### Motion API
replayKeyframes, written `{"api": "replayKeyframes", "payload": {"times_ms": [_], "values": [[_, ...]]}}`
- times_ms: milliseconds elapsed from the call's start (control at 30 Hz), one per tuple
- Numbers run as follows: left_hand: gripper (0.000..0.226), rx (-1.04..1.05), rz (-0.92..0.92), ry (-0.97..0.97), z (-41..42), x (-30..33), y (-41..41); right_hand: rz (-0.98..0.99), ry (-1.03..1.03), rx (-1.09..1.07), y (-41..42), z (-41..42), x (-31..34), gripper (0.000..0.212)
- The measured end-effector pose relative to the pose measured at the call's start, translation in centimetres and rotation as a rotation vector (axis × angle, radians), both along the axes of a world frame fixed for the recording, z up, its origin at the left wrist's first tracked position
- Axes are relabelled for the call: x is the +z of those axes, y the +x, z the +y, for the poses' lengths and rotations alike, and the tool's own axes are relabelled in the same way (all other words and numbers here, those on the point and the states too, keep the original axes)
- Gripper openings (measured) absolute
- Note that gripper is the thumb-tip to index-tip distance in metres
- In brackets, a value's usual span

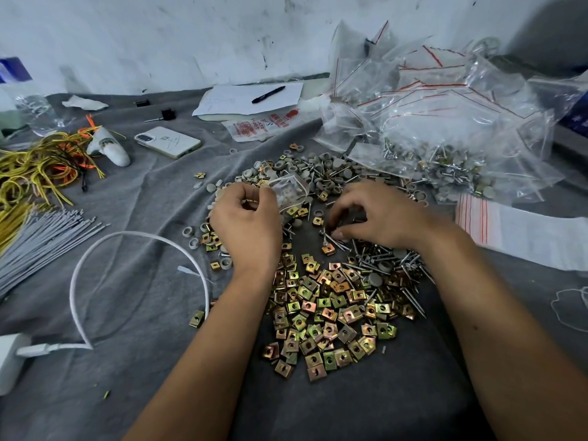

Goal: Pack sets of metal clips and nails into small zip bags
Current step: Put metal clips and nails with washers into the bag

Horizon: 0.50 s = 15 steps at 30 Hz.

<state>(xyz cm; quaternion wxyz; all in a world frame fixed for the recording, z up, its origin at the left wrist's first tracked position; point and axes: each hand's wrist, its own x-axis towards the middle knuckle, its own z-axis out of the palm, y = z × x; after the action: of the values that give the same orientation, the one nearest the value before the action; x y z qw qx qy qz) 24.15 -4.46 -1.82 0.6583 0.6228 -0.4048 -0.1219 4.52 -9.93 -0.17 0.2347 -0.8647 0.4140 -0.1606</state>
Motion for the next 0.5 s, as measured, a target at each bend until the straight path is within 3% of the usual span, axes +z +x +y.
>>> {"api": "replayKeyframes", "payload": {"times_ms": [167, 500], "values": [[0.025, -0.015, -0.025, 0.025, 0.0, -0.1, -0.2, 0.081, -0.072, -0.07, 0.6, 0.0, -0.5, 0.008], [0.023, -0.082, -0.153, 0.063, 0.0, -0.3, -0.4, -0.462, -0.031, -0.068, 2.1, 1.4, 0.1, 0.004]]}}
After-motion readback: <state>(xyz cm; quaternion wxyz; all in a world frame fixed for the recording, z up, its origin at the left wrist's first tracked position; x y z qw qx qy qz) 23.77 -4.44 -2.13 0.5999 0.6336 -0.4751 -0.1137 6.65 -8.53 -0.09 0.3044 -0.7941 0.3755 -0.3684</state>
